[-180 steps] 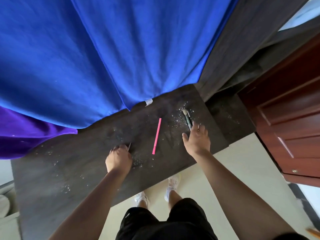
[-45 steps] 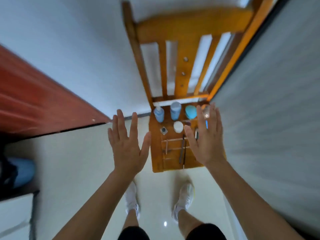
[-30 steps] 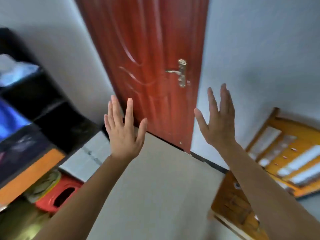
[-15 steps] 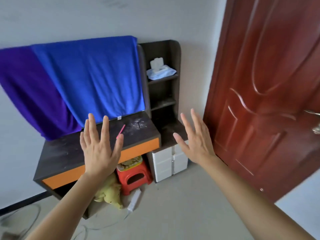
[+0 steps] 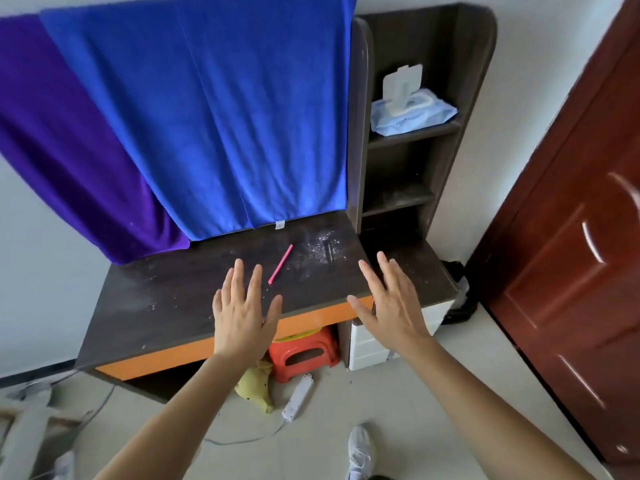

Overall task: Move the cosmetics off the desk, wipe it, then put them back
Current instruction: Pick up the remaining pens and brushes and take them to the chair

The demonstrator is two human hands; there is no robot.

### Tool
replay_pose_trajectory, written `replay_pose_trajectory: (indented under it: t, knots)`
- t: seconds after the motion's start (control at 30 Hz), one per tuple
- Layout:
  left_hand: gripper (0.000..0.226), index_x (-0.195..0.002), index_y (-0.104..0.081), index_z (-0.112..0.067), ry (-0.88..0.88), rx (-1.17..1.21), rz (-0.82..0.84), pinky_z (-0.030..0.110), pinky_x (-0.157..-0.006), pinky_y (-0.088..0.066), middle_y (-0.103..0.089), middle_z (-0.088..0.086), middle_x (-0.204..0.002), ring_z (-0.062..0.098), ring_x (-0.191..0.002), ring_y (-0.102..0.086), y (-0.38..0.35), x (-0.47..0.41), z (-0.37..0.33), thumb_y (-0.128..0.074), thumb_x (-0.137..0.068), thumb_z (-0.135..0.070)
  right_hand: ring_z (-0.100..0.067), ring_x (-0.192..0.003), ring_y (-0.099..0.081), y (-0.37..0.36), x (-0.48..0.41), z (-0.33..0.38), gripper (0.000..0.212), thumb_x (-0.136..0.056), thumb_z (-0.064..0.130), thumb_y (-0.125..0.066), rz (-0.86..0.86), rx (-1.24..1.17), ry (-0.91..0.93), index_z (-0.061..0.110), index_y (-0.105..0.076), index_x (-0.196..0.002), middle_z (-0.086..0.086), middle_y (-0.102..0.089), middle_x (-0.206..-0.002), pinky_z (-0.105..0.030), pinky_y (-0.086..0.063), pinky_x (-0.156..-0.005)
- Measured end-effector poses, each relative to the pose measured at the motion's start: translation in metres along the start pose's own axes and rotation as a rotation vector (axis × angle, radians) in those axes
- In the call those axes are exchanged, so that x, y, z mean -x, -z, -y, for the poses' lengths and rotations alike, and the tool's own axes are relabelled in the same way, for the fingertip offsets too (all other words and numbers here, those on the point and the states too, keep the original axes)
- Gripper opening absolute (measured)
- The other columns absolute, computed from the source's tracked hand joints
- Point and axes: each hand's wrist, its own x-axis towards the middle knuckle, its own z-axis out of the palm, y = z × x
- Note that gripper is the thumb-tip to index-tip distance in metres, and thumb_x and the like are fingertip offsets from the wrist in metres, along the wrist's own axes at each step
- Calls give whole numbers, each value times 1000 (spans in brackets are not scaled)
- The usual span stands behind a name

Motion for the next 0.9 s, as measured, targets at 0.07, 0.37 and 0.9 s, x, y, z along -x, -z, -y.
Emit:
replay_pose_trajectory:
  t: [0.07,0.37,0.9]
  knots:
    - [66,-153,-34,-14,47,-10,65,54,-116,-24,-17,16,-163,33,-149,-19,-24,-35,4,-54,-97,-43,-40,-147,-28,-21,-36,-15,69,-95,60,-46,72,-12,-31,27,-35,-155,-16,-27,-162,-50,-33,-115]
    - [59,-149,-40,-15,191,26,245,49,-114,-28,-26,12,-161,30,-148,-21,-90,-119,30,-52,-98,-42,-41,-148,-25,-97,-142,-26,73,-95,63,-45,310,16,-48,29,-28,-157,-15,-21,-164,-51,-28,-118]
    - [45,-126,-59,-13,104,58,589,46,-86,-48,-53,14,-116,37,-110,-48,-216,-230,99,-63,-90,-38,-51,-150,7,-223,-147,-4,78,-94,73,-33,664,174,-416,42,-1,-158,-10,14,-167,-66,-11,-117]
